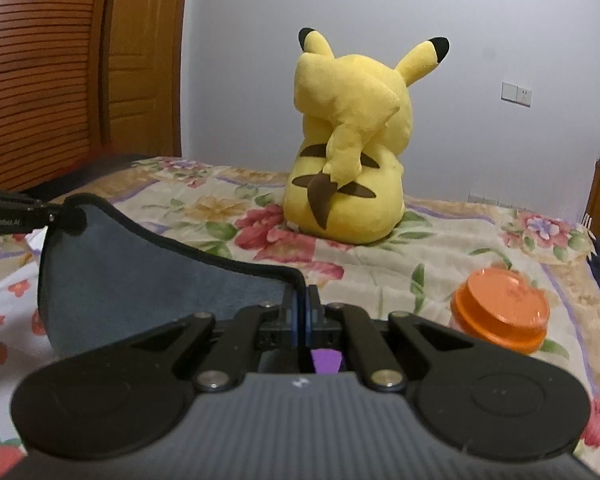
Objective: Fold towel
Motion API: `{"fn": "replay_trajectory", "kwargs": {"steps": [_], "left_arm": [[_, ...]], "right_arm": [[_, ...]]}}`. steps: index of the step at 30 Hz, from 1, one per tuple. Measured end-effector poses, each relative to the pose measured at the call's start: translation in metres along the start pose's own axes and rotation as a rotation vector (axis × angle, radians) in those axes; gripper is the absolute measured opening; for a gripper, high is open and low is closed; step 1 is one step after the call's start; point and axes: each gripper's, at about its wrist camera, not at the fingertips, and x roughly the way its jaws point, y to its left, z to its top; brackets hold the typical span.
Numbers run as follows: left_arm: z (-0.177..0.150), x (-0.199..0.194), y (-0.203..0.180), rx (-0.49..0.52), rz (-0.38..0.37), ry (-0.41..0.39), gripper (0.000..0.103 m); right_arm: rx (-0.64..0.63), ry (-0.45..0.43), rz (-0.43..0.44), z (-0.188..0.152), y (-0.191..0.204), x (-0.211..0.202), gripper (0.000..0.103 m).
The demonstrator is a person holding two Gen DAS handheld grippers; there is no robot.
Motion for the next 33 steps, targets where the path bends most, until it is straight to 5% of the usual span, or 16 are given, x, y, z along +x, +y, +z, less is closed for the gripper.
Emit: {"fn": "replay_trajectory", "kwargs": {"steps": [14,33], "left_arm": [[-0.004,0.051,0.010,-0.006,0.035,0.048,0.007],[-0.037,0.105,0.017,0.008,0.083,0.203,0.009]], "right_arm": [[0.012,0.016,-0.049,-0.003,-0.004,0.042,0.004],[0.033,0.151,-0.061,-0.042,-0.010,0.094,0.005]]}}
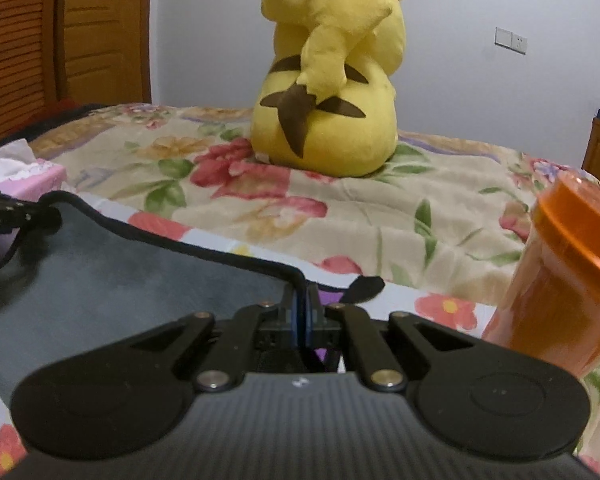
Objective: Fold towel
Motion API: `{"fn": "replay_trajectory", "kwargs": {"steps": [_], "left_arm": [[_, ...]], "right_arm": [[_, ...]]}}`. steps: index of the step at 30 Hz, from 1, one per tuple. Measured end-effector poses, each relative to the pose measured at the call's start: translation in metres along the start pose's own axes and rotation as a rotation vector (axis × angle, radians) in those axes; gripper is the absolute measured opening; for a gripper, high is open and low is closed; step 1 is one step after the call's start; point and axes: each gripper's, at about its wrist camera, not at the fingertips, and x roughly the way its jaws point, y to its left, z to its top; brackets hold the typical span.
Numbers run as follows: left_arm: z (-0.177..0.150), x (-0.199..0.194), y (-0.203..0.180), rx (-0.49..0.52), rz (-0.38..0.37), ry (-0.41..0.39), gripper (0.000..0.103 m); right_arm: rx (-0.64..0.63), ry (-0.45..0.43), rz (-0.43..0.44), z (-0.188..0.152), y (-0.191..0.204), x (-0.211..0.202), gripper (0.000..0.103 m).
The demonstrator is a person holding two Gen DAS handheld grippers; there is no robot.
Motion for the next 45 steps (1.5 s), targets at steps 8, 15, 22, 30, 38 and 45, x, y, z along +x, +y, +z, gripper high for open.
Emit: {"fn": "replay_trajectory", "kwargs": {"steps": [8,15,22,30,38,45], "left_arm": [[0.002,-0.005,-0.001,0.004,-0.004,-0.005,0.040],[-0.002,-0.018,-0.009,0.024,-0.023,0.000,0.055],[-0.010,-0.046,-0.019,0.046,-0.046,0.017,0.064],[-0.013,-0.088,-0.028,0.034,-0.067,0.026,0.073],[-0.005,-0.138,-0.033,0.017,-0.064,-0.023,0.098],[-0.007,-0.161,-0.039,0.056,-0.035,-0.032,0.103]], "right_arm": [[0.012,0.024,-0.016,-0.002,-0.003,0.002,0.014],[0.029,0.026,-0.020,-0.007,-0.005,-0.010,0.049],[0.050,0.027,-0.008,-0.005,0.001,-0.040,0.055],[0.061,0.011,-0.032,0.000,0.013,-0.084,0.092],[0.049,-0.017,-0.033,0.004,0.022,-0.117,0.103],[0.059,-0.013,-0.036,0.002,0.030,-0.135,0.103]]}}
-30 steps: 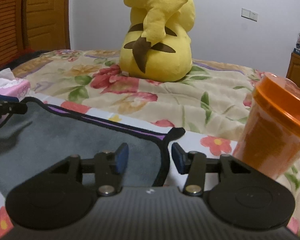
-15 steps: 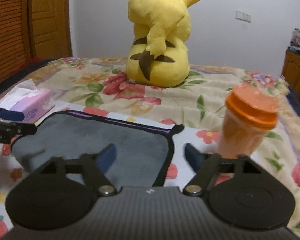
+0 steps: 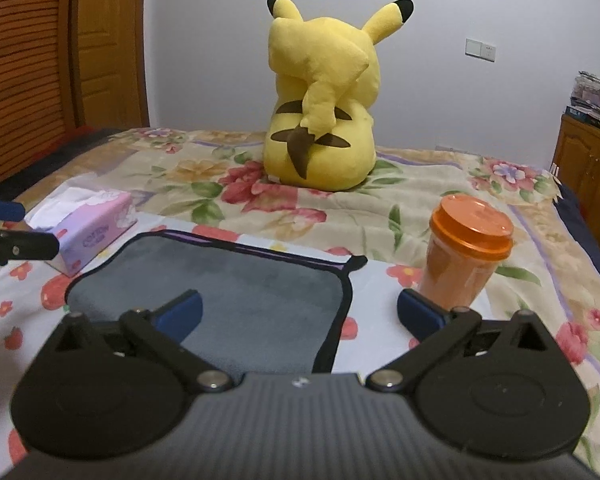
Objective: Fold towel
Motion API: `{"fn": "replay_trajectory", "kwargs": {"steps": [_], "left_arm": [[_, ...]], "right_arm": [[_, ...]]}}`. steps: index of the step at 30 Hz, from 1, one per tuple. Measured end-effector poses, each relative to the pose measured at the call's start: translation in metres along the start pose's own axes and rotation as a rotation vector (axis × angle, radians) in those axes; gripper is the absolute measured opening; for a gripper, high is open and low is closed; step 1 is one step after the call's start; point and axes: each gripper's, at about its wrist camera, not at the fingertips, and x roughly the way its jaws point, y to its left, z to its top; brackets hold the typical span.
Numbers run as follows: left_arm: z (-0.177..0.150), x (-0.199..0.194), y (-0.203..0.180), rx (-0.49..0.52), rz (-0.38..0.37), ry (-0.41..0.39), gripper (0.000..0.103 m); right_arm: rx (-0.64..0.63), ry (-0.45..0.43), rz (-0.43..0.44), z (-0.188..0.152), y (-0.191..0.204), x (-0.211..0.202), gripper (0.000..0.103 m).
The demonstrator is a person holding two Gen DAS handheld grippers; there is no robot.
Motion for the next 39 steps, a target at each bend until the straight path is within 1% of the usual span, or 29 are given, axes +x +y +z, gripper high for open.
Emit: {"fn": "replay_trajectory", "kwargs": {"steps": [3,8,16,29,33,39], "left_arm": [[-0.002,-0.006,-0.003,0.023,0.023,0.005,0.103],[-0.005,-0.020,-0.008,0.037,0.037,0.007,0.103],[-0.003,-0.050,-0.019,0.036,0.038,0.000,0.103],[-0.002,-0.126,-0.040,0.049,0.036,-0.040,0.103],[-0.007,-0.147,-0.044,0.061,0.040,-0.046,0.103],[-0.019,-0.170,-0.047,0.040,0.037,-0.051,0.103]], "right_arm": [[0.005,0.003,-0.002,-0.002,0.001,-0.007,0.103],[0.026,-0.013,-0.009,-0.001,-0.003,-0.023,0.103],[0.034,-0.047,-0.022,0.006,-0.004,-0.053,0.103],[0.027,-0.104,-0.023,0.015,0.006,-0.120,0.103],[0.035,-0.114,-0.015,0.014,0.010,-0.136,0.103],[0.049,-0.121,-0.009,0.005,0.015,-0.155,0.103]]}}
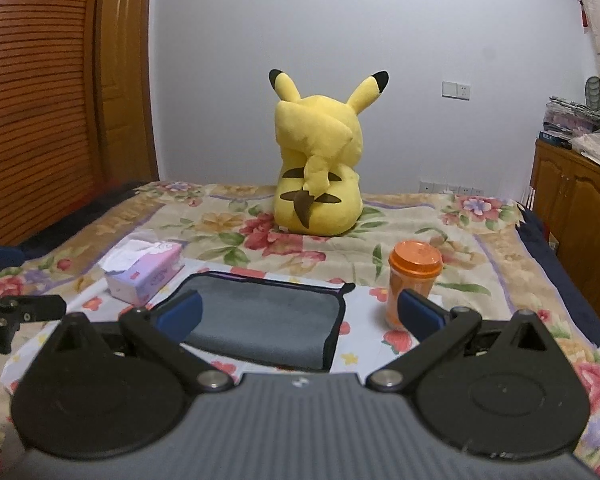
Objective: Fold towel
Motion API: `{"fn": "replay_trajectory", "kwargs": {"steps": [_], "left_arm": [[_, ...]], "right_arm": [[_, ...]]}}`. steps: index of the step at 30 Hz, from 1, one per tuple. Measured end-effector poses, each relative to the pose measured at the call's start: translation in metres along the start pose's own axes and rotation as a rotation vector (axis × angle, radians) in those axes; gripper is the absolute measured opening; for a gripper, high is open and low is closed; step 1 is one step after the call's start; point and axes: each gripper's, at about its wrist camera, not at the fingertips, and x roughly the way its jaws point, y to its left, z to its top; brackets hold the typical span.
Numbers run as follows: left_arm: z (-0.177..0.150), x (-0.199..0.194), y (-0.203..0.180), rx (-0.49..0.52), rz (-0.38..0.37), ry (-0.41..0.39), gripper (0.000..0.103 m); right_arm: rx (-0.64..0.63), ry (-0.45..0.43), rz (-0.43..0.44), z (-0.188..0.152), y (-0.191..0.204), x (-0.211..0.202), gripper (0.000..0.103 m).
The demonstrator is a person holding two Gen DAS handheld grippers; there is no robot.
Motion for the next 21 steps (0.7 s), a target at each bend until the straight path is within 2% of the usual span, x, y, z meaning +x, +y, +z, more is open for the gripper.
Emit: {"fn": "replay_trajectory", "kwargs": {"steps": [21], "left_arm": [[-0.034,-0.044,-0.019,-0.015,0.005,0.016,0.103]], "right_arm": [[0.020,-0.013,0.002,-0.026,0.011,-0.054,0.103]]}}
